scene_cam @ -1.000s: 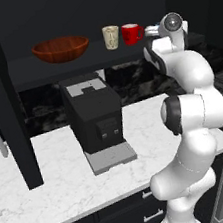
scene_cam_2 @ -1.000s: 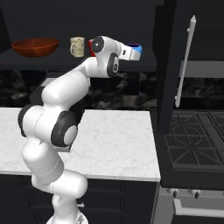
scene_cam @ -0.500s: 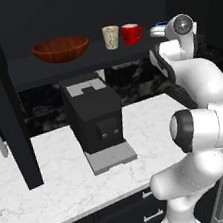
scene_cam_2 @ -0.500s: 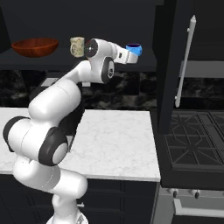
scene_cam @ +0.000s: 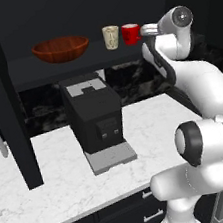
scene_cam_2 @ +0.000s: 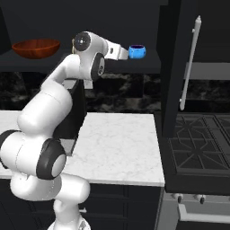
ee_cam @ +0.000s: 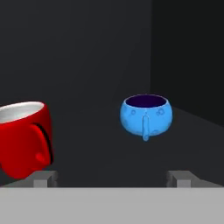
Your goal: Gather all objects into one cabinet and sort the glasses and bowls to opposite sides.
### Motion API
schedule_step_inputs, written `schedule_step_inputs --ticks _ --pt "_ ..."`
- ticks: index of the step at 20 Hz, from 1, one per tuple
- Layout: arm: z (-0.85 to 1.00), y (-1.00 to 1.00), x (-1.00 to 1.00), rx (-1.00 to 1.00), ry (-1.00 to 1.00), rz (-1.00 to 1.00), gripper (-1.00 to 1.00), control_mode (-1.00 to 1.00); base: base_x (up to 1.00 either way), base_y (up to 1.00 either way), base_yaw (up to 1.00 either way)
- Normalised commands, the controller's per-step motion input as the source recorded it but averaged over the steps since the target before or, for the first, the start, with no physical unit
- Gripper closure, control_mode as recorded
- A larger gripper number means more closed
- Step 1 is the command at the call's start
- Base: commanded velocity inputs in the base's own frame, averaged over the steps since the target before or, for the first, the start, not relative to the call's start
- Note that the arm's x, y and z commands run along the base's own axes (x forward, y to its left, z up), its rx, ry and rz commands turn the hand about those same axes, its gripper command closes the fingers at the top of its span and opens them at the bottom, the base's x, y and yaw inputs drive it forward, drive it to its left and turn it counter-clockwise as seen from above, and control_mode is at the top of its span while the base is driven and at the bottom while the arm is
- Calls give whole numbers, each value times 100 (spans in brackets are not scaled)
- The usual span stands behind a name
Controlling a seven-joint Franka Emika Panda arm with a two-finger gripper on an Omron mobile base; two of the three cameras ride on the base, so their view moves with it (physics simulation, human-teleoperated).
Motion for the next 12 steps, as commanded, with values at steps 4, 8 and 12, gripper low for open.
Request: schedule_step_inputs --ticks 4,8,12 --pt "1 57 -37 0 21 6 -100 -100 0 0 0" --pt "13 75 -15 0 13 0 -100 -100 0 0 0" --pt "4 76 0 0 4 0 -100 -100 0 0 0"
